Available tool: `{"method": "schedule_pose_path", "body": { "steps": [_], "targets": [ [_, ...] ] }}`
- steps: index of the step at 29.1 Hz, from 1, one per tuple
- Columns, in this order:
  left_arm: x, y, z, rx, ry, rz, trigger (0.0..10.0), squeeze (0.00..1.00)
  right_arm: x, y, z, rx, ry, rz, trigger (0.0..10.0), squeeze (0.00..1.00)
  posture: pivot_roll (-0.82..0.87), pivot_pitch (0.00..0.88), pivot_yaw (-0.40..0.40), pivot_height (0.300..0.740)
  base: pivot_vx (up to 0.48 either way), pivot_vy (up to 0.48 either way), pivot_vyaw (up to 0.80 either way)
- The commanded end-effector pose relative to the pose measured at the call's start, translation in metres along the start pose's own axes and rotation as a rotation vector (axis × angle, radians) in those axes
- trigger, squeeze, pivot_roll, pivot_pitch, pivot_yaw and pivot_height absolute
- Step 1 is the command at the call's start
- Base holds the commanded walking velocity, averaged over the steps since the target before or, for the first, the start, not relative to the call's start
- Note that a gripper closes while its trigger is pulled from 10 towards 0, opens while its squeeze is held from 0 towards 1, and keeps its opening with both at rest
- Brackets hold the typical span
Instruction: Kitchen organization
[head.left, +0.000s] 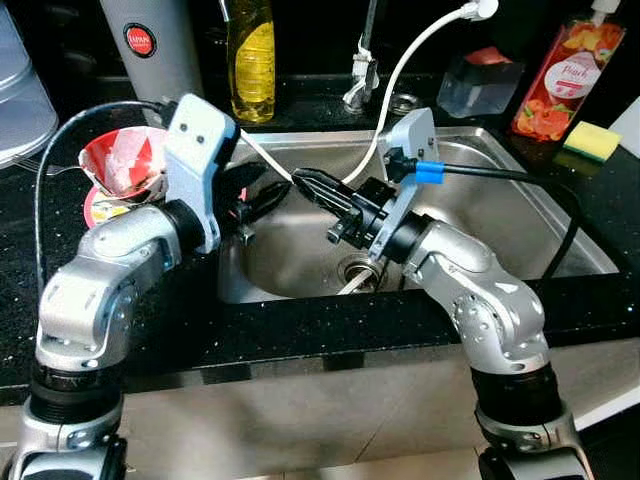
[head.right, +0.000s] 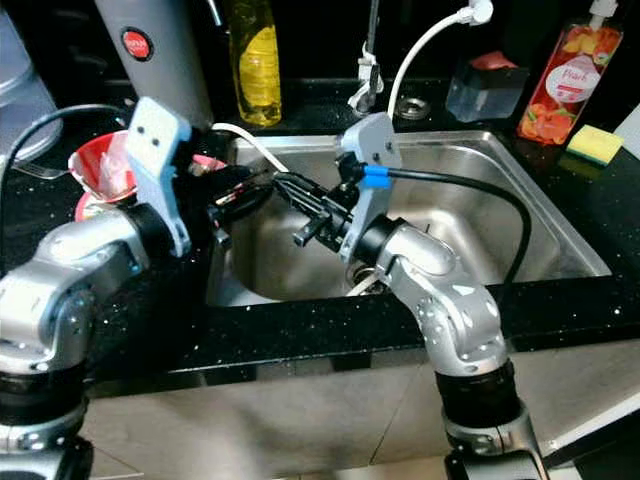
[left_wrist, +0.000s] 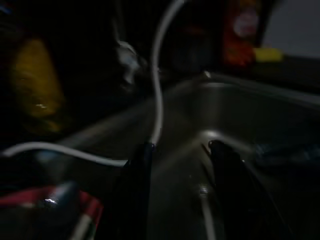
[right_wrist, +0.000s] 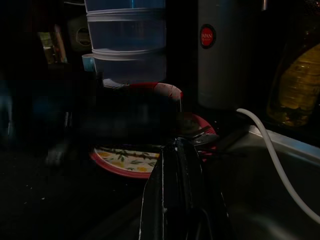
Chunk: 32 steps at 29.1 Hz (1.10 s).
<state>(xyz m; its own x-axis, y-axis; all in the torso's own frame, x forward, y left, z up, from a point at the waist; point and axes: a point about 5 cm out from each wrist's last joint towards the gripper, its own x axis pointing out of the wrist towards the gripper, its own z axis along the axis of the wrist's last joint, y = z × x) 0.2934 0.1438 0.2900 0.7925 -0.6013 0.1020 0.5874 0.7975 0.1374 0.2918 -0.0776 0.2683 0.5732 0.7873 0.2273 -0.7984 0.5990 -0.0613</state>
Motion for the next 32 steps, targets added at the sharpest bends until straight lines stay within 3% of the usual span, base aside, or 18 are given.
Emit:
{"method": "schedule_pose_path", "body": {
  "steps": [1, 3, 4, 7, 9, 11, 15, 17, 21, 22, 23, 25, 32],
  "targets": [
    [0.002, 0.017, 0.000, -0.032, -0.006, 0.136, 10.0, 0.00, 0.000, -0.008, 0.004, -0.008, -0.025, -0.057, 10.0, 0.00, 0.12, 0.051, -0.024, 0.740, 0.000, 0.000, 0.00],
    [0.002, 0.022, 0.001, -0.013, 0.003, 0.175, 10.0, 0.00, 0.001, -0.011, 0.004, -0.010, -0.029, -0.075, 10.0, 0.00, 0.13, 0.049, -0.021, 0.740, 0.000, 0.000, 0.00],
    [0.001, 0.025, -0.001, 0.042, 0.055, 0.189, 10.0, 0.00, 0.002, -0.014, 0.006, -0.008, -0.039, -0.100, 10.0, 0.00, 0.14, 0.057, -0.024, 0.740, 0.000, 0.000, 0.00],
    [-0.002, 0.025, -0.003, 0.041, 0.115, 0.130, 10.0, 0.00, 0.004, -0.015, 0.007, -0.005, -0.050, -0.120, 10.0, 0.00, 0.14, 0.059, -0.024, 0.740, 0.000, 0.000, 0.00],
    [-0.004, 0.026, -0.001, 0.055, 0.113, 0.118, 10.0, 0.00, 0.004, -0.016, 0.007, -0.005, -0.053, -0.124, 10.0, 0.00, 0.14, 0.062, -0.025, 0.740, 0.000, 0.000, 0.00],
    [-0.010, 0.038, 0.010, 0.096, 0.098, 0.144, 10.0, 0.00, 0.004, -0.017, 0.007, -0.003, -0.058, -0.137, 10.0, 0.00, 0.15, 0.060, -0.026, 0.740, 0.000, 0.000, 0.00],
    [-0.013, 0.044, 0.010, 0.122, 0.110, 0.162, 10.0, 0.00, 0.005, -0.019, 0.007, -0.003, -0.058, -0.148, 10.0, 0.00, 0.14, 0.057, -0.026, 0.740, 0.000, 0.000, 0.00],
    [-0.016, 0.051, 0.002, 0.214, 0.183, 0.145, 10.0, 0.00, 0.005, -0.022, 0.008, 0.000, -0.065, -0.171, 10.0, 0.00, 0.14, 0.055, -0.036, 0.740, 0.000, 0.000, 0.00],
    [-0.017, 0.052, -0.004, 0.287, 0.238, 0.090, 10.0, 0.00, 0.007, -0.024, 0.007, 0.004, -0.066, -0.183, 10.0, 0.00, 0.14, 0.054, -0.038, 0.740, 0.000, 0.000, 0.00],
    [-0.017, 0.052, -0.004, 0.287, 0.238, 0.090, 10.0, 0.00, 0.007, -0.024, 0.007, 0.004, -0.066, -0.183, 10.0, 0.00, 0.14, 0.054, -0.038, 0.740, 0.000, 0.000, 0.00],
    [-0.015, 0.054, -0.005, 0.353, 0.262, 0.053, 10.0, 0.00, 0.007, -0.024, 0.007, 0.004, -0.065, -0.185, 10.0, 0.00, 0.13, 0.048, -0.041, 0.740, 0.000, 0.000, 0.00],
    [-0.005, 0.059, -0.008, 0.403, 0.309, 0.023, 10.0, 0.00, 0.008, -0.026, 0.007, 0.003, -0.065, -0.195, 10.0, 0.00, 0.13, 0.045, -0.040, 0.740, 0.000, 0.000, 0.00],
    [0.001, 0.060, -0.020, 0.448, 0.413, -0.011, 10.0, 0.00, 0.008, -0.025, 0.007, 0.005, -0.066, -0.205, 10.0, 0.00, 0.12, 0.049, -0.032, 0.740, 0.000, 0.000, 0.00]
  ]
}}
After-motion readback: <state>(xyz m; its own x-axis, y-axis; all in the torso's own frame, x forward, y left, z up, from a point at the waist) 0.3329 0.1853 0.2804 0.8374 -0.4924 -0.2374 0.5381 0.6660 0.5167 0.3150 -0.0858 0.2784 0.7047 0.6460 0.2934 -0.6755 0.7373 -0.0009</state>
